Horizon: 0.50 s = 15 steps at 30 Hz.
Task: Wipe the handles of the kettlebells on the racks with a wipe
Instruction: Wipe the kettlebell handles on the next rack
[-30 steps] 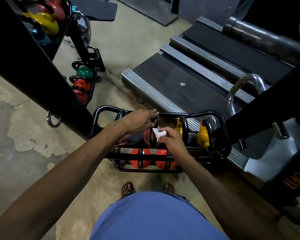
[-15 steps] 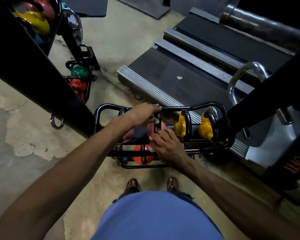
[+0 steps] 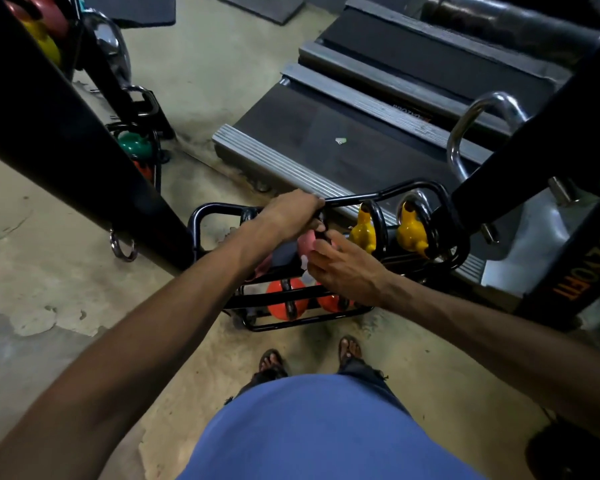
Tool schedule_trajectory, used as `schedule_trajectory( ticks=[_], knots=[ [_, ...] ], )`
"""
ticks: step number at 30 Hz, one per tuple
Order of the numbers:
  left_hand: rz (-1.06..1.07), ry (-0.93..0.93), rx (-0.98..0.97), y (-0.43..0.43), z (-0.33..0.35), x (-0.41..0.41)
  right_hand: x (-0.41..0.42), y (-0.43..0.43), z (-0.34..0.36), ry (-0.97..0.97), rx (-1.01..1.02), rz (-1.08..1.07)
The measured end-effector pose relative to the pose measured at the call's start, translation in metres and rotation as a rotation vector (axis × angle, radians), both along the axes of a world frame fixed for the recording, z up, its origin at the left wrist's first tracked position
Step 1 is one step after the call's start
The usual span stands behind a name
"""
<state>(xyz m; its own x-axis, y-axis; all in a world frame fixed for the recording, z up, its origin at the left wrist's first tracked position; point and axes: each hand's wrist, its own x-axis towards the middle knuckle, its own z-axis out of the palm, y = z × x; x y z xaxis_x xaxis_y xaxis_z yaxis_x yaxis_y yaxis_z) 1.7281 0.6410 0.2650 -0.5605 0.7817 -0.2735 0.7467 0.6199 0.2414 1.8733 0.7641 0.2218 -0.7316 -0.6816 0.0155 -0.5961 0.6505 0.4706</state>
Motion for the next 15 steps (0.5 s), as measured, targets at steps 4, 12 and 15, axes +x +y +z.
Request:
schedule_trajectory(
  ticks=[4, 12, 15],
  knots=[
    [0.027, -0.026, 0.03, 0.001, -0.006, 0.001, 0.032, 0.002, -0.013, 0.062, -0.634, -0.214],
    [-0.012, -0.002, 0.017, 0.001, -0.011, 0.006, 0.04, -0.049, -0.034, 0.089, -1.574, -0.982],
    [-0.009, -0.026, 0.013, 0.001, -0.008, 0.009, 0.03, -0.044, -0.033, -0.058, -1.748, -1.075]
  ],
)
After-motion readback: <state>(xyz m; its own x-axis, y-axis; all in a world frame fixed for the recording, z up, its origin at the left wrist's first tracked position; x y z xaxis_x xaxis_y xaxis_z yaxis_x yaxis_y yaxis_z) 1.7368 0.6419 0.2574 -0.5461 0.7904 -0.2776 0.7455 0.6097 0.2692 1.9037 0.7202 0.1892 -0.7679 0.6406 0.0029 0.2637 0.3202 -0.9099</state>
